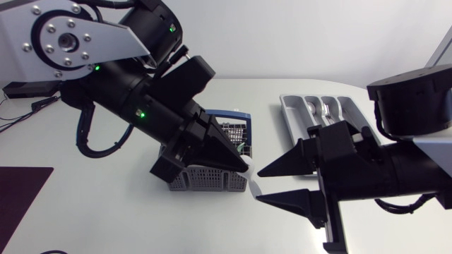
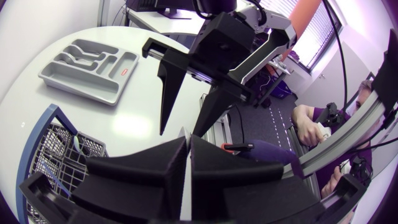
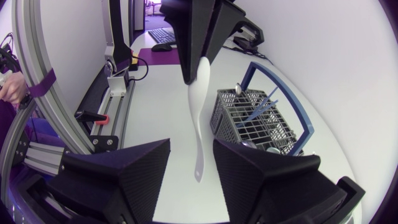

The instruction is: Unload the cutlery basket into the drawer organizer.

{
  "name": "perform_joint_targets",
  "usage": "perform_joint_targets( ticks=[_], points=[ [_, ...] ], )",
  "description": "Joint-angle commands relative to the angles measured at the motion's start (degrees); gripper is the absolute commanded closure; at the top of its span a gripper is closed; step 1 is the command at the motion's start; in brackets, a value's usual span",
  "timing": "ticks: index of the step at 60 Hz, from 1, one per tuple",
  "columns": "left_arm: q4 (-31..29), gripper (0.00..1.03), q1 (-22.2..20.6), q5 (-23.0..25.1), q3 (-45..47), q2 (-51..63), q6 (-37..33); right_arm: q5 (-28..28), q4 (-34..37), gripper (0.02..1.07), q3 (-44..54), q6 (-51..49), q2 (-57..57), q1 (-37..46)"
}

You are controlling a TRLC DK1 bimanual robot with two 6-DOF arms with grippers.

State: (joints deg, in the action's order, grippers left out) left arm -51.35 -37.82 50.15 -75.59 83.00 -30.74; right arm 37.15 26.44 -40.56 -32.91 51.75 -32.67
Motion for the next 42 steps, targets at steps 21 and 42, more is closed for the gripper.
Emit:
perform_joint_targets(
  ticks=[21, 42],
  points=[
    [-1.12, 0.91, -0.58, 1.62, -1.93, 2.34, -1.51, 0.74, -2.18, 0.89, -1.54, -0.58, 2.48, -1.26],
    [-1.03, 0.91, -0.85, 1.70, -2.10, 2.52, -1.51, 0.56, -3.14, 1.01, -1.28, 1.00, 3.62, -2.14]
  ],
)
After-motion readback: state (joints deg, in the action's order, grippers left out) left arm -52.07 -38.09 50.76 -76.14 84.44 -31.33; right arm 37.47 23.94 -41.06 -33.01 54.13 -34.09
